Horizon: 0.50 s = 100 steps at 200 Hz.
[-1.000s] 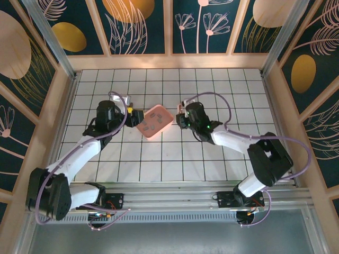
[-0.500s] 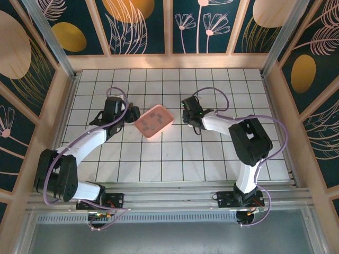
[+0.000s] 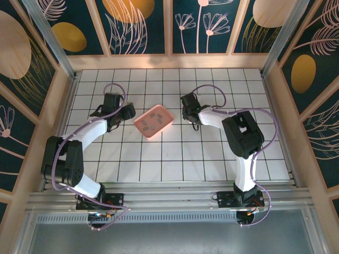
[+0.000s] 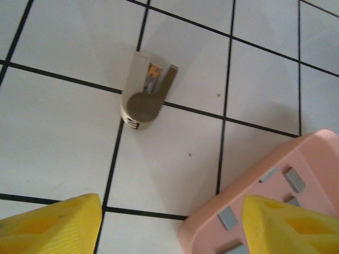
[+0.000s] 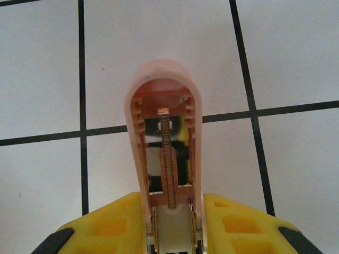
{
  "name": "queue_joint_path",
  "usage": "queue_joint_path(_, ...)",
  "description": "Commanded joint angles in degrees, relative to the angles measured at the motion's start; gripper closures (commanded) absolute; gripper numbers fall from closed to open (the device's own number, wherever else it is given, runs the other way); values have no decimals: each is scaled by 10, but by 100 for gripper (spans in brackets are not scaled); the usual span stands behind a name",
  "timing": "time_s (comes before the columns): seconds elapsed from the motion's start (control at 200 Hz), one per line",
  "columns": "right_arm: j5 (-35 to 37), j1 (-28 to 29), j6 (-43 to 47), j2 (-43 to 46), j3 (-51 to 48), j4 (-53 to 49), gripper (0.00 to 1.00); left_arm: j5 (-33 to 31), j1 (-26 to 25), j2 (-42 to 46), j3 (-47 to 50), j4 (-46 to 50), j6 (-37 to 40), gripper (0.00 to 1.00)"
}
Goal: Load the staples into the stapler
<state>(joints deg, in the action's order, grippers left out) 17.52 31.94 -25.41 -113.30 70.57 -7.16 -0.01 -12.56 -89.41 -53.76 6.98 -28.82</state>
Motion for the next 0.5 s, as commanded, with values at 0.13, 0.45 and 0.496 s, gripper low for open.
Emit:
queue_joint_path(0.13,15,-3,12,-7,25,-19,58,7,19,-50,-63,45,18,27)
queue_joint_path(0.45,12,-3,27,77,9,-3,44,14,30,-133,-144,73,53,25)
queue_joint_path(0.496,5,-3,34,89,4,8,44,12,30,-152,-165,86,66,25)
